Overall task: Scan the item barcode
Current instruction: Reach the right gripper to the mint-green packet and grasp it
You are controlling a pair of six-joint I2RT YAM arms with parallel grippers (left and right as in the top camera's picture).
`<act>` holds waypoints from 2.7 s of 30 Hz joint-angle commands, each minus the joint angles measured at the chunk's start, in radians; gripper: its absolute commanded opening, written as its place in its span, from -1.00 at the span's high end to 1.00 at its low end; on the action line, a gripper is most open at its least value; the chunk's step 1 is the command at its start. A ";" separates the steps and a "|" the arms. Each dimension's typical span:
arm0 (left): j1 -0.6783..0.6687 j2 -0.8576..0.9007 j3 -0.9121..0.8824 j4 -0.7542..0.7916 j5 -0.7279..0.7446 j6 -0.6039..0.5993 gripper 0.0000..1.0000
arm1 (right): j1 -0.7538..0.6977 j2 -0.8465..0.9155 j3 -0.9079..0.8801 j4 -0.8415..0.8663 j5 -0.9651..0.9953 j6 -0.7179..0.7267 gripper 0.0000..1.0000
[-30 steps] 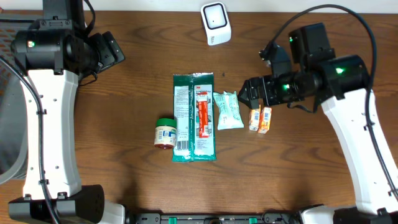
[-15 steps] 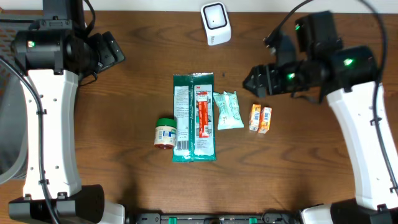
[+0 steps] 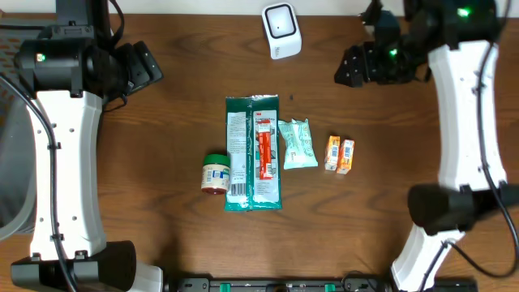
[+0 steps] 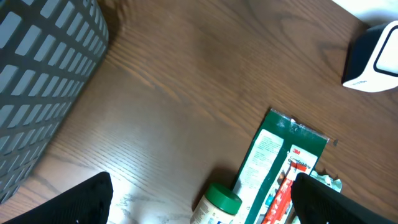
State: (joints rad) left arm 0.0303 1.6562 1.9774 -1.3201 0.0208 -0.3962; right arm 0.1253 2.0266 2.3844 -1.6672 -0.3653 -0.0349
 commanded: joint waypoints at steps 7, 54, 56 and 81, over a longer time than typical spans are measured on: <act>0.004 0.006 0.009 -0.003 -0.006 -0.008 -0.84 | 0.020 0.131 0.003 0.046 0.002 -0.087 -0.63; 0.004 0.006 0.009 -0.003 -0.006 -0.008 -0.84 | 0.217 0.214 -0.787 0.798 0.079 -0.130 -0.29; 0.004 0.006 0.009 -0.003 -0.006 -0.008 -0.84 | 0.217 0.214 -0.805 0.823 0.076 -0.125 -0.15; 0.004 0.006 0.009 -0.003 -0.006 -0.008 -0.84 | 0.222 0.014 -0.683 0.734 0.135 -0.050 0.98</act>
State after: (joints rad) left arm 0.0303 1.6562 1.9774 -1.3201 0.0204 -0.3962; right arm 0.3305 2.0583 1.6855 -0.9382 -0.2779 -0.1337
